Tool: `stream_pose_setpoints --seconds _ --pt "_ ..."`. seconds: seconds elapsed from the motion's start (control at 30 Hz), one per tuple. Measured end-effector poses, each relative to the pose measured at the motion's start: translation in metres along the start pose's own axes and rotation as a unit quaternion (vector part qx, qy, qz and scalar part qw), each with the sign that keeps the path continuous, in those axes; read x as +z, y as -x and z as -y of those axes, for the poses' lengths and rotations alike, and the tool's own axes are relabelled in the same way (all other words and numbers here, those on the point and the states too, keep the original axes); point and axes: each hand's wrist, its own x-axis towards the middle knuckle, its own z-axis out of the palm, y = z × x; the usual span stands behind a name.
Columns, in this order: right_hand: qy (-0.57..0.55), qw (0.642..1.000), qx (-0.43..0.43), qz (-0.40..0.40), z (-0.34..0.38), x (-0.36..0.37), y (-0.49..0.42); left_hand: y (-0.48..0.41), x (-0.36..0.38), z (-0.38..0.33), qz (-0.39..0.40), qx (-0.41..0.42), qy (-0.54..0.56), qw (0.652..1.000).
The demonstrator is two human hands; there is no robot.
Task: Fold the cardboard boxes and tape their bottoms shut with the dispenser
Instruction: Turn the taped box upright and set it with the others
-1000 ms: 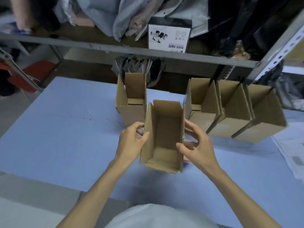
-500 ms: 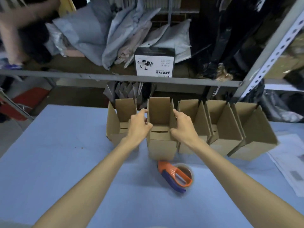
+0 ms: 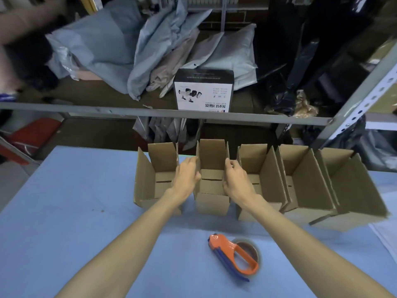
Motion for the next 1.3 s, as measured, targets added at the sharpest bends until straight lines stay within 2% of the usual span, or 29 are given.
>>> stream_pose_setpoints --seconds 0.53,0.67,0.77,0.87,0.97,1.07,1.3 --pt "0.056 0.998 -0.03 -0.027 0.006 -0.011 0.007 0.021 -0.006 0.005 0.005 0.031 -0.022 0.999" --pt "0.03 0.996 -0.049 -0.075 0.01 -0.017 0.02 0.039 -0.018 0.014 -0.04 0.049 -0.001 0.998" --pt "0.009 0.99 -0.092 -0.102 0.013 -0.02 0.035 0.052 -0.029 0.029 -0.088 0.03 0.025 0.995" --pt "-0.013 0.986 -0.116 -0.121 0.019 -0.018 0.053 0.067 -0.033 0.049 -0.101 0.004 0.011 0.995" --pt "-0.031 0.984 -0.131 -0.114 0.027 -0.01 0.073 0.084 -0.028 0.068 -0.075 -0.024 -0.028 0.996" --pt "-0.032 0.983 -0.152 -0.101 0.034 -0.002 0.088 0.101 -0.022 0.081 -0.04 -0.007 -0.098 0.994" --pt "-0.035 0.98 -0.18 -0.078 0.047 0.013 0.097 0.128 -0.032 0.088 -0.124 -0.017 -0.044 0.991"
